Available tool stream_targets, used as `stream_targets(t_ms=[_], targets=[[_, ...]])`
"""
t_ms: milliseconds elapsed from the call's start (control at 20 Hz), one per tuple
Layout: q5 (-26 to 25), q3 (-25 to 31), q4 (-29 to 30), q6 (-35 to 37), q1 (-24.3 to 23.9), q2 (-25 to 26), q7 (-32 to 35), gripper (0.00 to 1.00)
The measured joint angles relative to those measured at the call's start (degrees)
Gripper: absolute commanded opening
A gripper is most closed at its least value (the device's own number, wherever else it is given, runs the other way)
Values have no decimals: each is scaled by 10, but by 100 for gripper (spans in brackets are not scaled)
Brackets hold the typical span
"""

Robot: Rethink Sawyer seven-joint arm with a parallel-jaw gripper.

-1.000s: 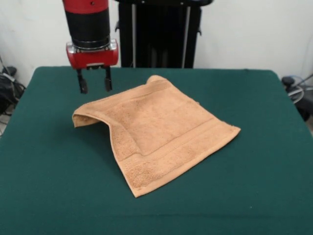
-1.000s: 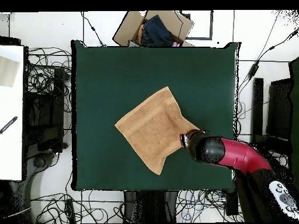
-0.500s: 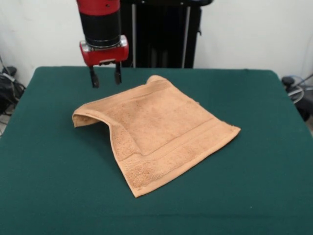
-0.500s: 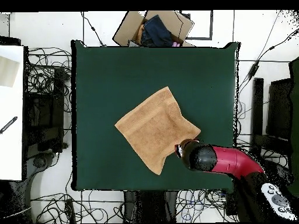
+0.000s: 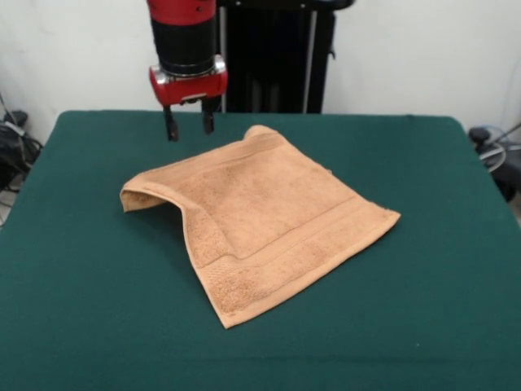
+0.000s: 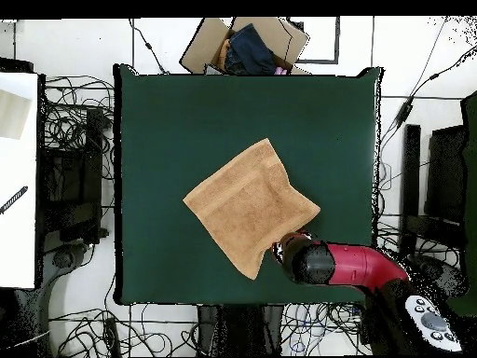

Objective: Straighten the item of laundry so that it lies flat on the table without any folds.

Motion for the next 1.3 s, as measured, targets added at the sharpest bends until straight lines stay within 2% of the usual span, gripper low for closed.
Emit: stream_targets(t_ms=[600,900,1000,1100,1300], targets=[[-30,-11,1,-87,-6,44,0,100],[-38,9,17,-117,-68,71,0,100],[-44,28,23,-120,-114,86,0,100],[-53,40,27,-129,-148,101,0,100],[-83,48,30,-164,-183,128,0,100]])
